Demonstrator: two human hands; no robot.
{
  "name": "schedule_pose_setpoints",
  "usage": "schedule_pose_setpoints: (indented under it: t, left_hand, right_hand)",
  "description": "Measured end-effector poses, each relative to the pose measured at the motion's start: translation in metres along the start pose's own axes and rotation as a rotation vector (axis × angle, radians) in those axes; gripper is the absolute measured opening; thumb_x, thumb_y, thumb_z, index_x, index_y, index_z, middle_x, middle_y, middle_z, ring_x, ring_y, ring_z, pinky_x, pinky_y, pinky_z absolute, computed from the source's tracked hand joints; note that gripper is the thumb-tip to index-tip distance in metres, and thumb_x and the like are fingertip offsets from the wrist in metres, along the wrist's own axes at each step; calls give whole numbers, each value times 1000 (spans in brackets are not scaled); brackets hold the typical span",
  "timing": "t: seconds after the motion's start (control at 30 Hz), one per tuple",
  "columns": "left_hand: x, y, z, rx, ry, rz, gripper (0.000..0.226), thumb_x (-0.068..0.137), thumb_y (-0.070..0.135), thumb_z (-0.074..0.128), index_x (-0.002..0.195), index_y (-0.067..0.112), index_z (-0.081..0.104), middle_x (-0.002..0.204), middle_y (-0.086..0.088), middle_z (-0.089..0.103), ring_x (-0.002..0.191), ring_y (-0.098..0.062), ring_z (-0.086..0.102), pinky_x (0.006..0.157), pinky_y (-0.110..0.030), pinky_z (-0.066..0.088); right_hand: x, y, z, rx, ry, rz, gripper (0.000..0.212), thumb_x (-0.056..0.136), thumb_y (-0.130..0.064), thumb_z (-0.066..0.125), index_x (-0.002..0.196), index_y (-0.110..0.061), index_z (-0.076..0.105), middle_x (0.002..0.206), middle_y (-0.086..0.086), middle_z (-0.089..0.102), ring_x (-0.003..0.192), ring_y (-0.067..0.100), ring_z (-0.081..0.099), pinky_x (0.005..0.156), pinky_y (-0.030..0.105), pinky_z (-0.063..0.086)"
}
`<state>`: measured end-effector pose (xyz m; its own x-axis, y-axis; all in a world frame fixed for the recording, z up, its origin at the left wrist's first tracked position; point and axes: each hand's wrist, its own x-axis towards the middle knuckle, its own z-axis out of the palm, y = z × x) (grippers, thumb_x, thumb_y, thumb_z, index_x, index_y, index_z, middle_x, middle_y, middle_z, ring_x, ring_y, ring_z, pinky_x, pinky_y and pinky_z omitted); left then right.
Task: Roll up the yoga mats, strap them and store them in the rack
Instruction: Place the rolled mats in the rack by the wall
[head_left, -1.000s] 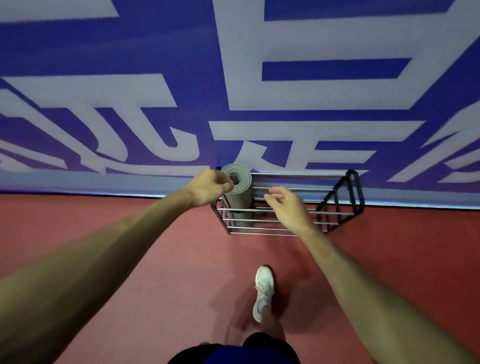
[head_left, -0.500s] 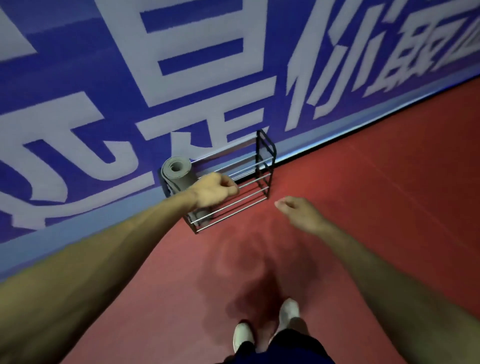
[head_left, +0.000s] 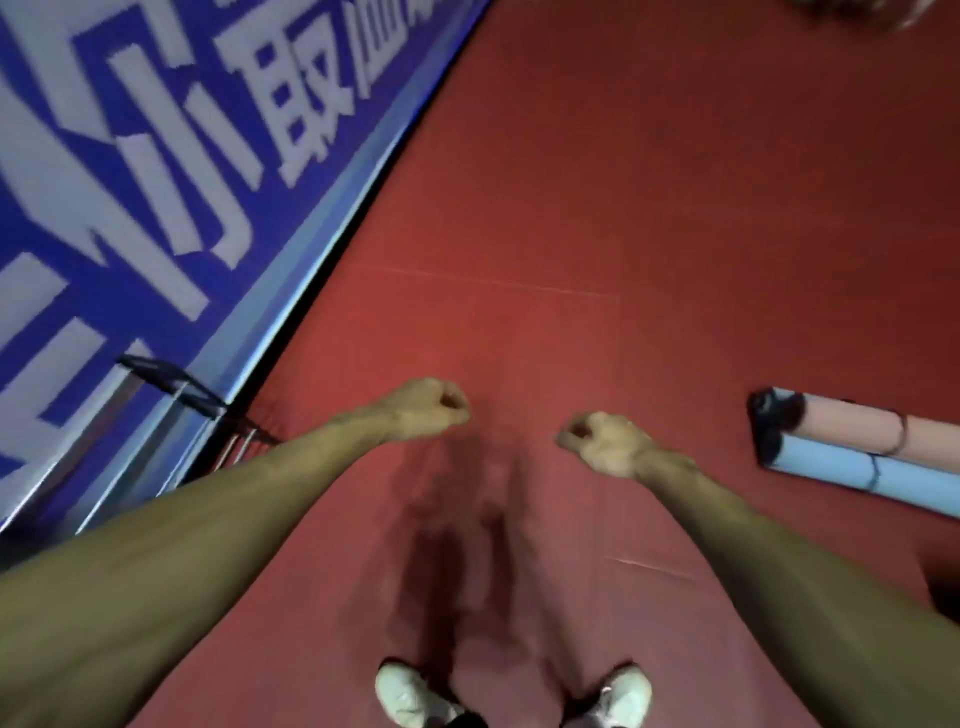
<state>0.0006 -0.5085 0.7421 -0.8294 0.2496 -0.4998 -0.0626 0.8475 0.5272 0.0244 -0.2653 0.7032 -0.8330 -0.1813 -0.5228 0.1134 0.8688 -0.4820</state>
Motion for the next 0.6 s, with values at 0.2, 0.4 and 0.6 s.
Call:
schedule_pose_setpoints:
  t: [0.2, 0.4, 0.6]
  left_hand:
    - [77, 206, 88, 97, -130, 244, 23, 77, 33, 66, 97, 21, 68, 99, -2, 69, 92, -14, 59, 89, -29, 46]
    - [131, 359, 154, 309, -226, 409, 30, 88, 31, 64, 115, 18, 63, 97, 1, 59, 96, -16, 56, 76, -19, 37]
    - [202, 440, 201, 313, -315, 450, 29, 88, 35, 65, 113, 20, 64, 99, 3, 60, 99, -15, 58, 81, -20, 39]
  right_hand:
    - [-76, 189, -93, 157, 169, 181, 38, 94, -48, 53, 112, -17, 65, 114, 7, 66, 111, 25, 59, 84, 25, 40]
    - [-139, 316, -162, 276, 316, 338, 45, 95, -46, 53, 126, -14, 57, 126, 8, 60, 120, 25, 53, 96, 28, 39]
    - [-138, 404, -195, 326, 318, 443, 48, 95, -45, 53, 128, -10, 54, 131, 10, 58, 122, 25, 51, 99, 31, 40]
